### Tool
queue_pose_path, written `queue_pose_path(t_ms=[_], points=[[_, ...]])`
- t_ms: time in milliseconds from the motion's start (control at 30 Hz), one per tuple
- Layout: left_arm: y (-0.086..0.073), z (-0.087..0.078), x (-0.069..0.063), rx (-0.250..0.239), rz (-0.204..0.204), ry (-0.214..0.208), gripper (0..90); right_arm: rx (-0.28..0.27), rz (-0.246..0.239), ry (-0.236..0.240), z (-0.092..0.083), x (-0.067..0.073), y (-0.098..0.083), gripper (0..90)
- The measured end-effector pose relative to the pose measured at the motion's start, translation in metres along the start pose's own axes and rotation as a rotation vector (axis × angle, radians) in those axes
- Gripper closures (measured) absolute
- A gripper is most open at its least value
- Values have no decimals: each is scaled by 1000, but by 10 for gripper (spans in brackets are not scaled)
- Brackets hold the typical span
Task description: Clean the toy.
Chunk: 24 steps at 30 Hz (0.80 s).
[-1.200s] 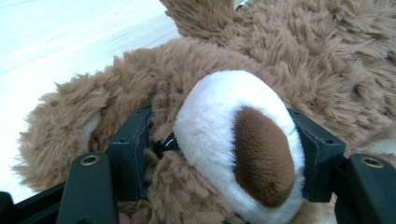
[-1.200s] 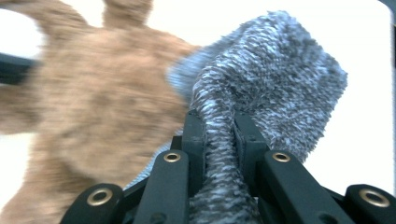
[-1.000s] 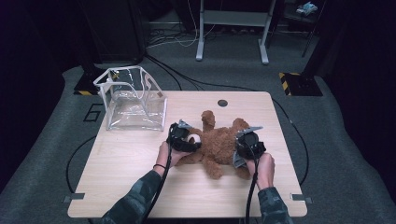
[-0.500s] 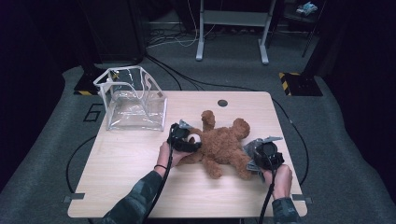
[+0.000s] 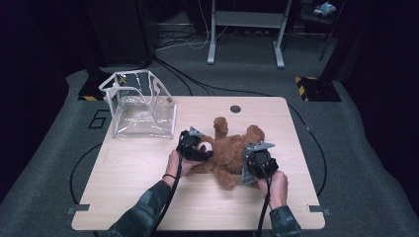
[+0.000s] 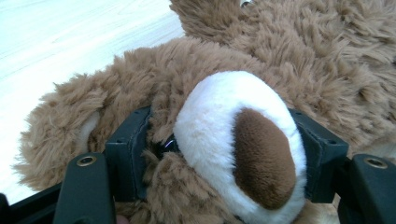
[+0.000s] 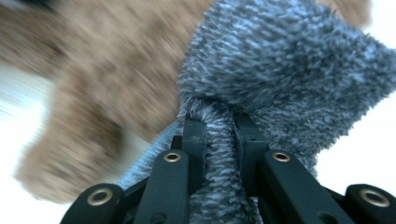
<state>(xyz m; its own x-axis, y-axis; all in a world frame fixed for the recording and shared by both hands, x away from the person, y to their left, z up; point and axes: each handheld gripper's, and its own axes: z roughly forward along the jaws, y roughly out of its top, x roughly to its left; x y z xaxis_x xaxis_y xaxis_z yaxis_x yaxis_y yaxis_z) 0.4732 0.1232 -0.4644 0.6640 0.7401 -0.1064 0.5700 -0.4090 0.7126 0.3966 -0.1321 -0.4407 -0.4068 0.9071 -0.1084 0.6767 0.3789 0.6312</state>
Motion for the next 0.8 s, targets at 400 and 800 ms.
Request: queue_pose_path(t_ms=[400, 800], points=[[0, 0, 0, 0, -6, 3, 313, 32, 61, -75, -17, -26, -33, 781], [0, 0, 0, -3, -3, 2, 314, -23, -16, 13, -2, 15, 0, 780]])
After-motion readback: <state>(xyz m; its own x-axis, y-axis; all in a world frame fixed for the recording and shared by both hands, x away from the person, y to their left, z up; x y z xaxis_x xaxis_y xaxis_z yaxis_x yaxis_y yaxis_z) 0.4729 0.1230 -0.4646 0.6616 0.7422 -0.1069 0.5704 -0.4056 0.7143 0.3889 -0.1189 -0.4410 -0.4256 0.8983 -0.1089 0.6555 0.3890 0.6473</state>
